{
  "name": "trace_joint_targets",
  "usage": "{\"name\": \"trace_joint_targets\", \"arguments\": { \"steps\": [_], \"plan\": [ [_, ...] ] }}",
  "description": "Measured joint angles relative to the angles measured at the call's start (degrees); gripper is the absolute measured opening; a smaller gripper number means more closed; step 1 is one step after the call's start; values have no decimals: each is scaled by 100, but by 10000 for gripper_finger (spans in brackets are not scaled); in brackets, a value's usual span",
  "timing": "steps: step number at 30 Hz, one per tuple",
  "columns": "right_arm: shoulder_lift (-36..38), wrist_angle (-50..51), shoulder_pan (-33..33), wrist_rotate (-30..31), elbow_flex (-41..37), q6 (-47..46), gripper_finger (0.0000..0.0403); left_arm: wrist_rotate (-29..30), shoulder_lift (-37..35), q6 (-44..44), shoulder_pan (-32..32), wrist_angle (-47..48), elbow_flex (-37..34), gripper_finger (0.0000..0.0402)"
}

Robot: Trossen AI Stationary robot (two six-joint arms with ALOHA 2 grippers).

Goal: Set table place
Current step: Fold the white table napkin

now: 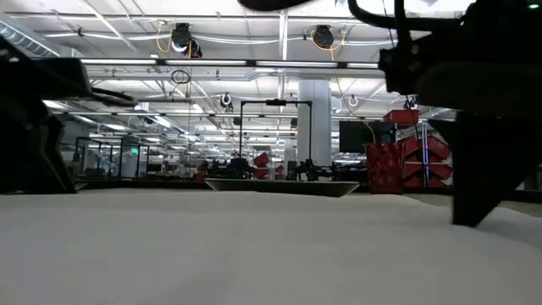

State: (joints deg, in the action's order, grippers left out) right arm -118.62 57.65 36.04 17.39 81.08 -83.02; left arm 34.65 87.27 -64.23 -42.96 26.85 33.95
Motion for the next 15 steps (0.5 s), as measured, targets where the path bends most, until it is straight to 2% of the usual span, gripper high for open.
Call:
{"name": "trace_joint_targets", "arguments": {
  "steps": [4,10,15],
  "plan": [
    [71,465,3,-199,117,39,194,312,111,-280,158,153,-15,128],
    [328,176,-21,903,358,353,194,399,-139,-279,226,139,138,128],
    [167,-615,-234,1149,350,1061,194,326,-213,-223,-114,-3,198,128]
  ]
}}
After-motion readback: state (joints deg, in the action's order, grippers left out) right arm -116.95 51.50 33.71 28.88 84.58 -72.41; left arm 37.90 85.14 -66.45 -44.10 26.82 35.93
